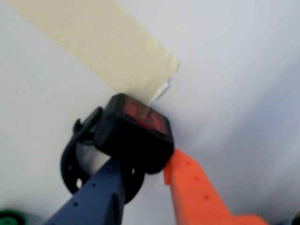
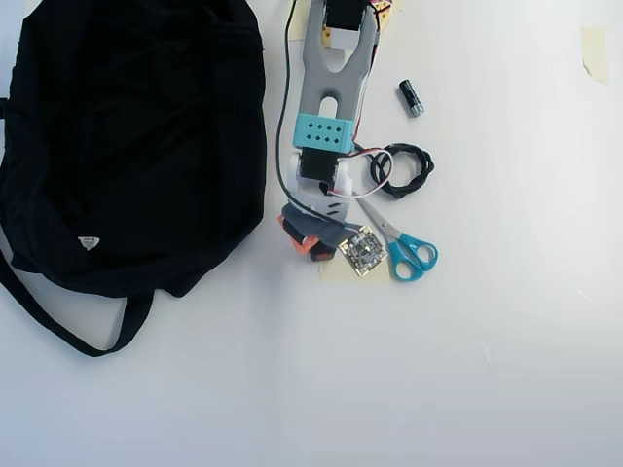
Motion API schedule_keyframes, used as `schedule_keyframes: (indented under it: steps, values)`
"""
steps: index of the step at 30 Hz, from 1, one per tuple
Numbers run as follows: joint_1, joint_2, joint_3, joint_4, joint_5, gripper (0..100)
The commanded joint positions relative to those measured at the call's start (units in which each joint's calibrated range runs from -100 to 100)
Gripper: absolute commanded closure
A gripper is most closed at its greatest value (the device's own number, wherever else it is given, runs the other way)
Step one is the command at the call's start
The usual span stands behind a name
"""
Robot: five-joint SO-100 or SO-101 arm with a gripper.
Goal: Put the bike light into the black bag
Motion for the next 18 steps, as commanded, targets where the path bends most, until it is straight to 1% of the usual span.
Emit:
schedule_keyframes:
  steps: [1, 5, 8, 14, 18]
  values:
    - [0.3, -1.8, -1.8, 0.4, -1.7, 98]
    - [0.4, -2.7, -4.9, 3.2, -3.4, 98]
    - [0.6, -5.4, -8.0, 5.4, -3.4, 98]
    - [1.3, -9.5, -11.7, 12.3, -3.5, 98]
    - [1.3, -10.8, -14.6, 17.7, -4.9, 98]
